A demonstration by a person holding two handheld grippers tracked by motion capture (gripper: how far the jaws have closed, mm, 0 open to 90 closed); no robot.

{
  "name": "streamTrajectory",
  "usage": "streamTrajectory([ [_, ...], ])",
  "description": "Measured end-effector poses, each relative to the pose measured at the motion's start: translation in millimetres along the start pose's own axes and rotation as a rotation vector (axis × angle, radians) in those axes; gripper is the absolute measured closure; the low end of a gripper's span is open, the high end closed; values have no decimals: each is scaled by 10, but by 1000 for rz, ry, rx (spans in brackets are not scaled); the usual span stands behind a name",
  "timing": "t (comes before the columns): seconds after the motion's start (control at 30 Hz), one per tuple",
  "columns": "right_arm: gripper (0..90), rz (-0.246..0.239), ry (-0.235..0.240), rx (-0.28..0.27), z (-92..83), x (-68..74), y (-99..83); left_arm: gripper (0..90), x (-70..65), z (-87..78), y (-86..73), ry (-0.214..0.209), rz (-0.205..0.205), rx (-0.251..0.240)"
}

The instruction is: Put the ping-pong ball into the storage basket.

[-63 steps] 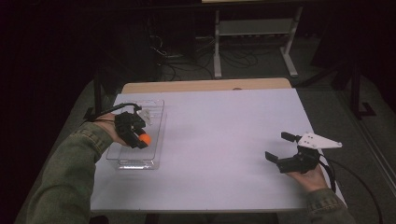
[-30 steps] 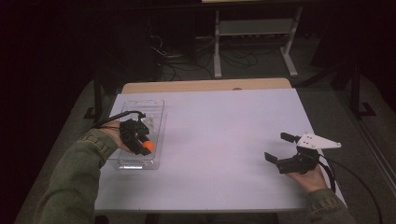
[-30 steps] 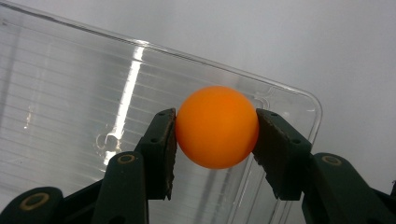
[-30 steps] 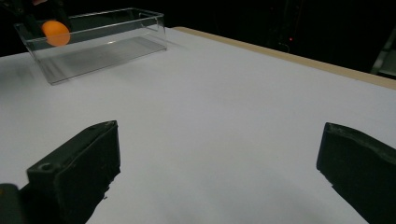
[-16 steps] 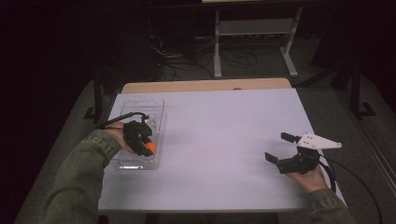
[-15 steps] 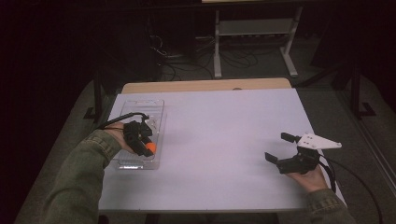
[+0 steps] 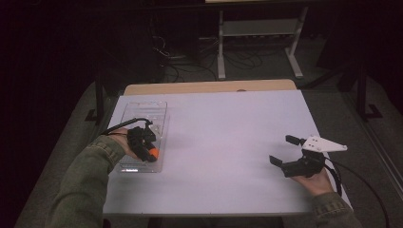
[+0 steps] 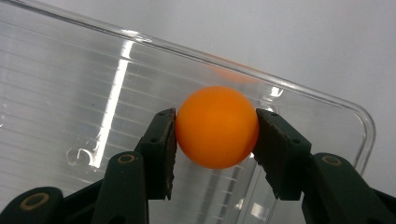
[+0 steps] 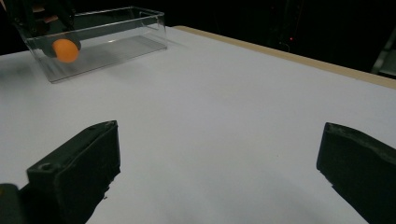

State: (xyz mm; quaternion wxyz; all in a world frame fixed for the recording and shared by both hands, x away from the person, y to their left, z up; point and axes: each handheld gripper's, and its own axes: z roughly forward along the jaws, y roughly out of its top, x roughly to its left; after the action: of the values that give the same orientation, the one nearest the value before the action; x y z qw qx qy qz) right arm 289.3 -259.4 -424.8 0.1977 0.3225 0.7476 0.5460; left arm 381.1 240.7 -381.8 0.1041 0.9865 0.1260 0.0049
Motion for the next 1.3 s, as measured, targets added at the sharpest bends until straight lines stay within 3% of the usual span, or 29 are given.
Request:
streamTrajectory([
  [0.5, 0, -1, 1, 2, 4, 4, 0, 497, 16, 7, -25, 22, -4, 8],
  [0.87, 0, -2, 3, 3, 9, 7, -1, 369, 17, -48, -52, 44, -36, -8],
  [1.3, 0, -4, 6, 10, 28, 14, -5, 301, 22, -167, -104, 45, -58, -48],
])
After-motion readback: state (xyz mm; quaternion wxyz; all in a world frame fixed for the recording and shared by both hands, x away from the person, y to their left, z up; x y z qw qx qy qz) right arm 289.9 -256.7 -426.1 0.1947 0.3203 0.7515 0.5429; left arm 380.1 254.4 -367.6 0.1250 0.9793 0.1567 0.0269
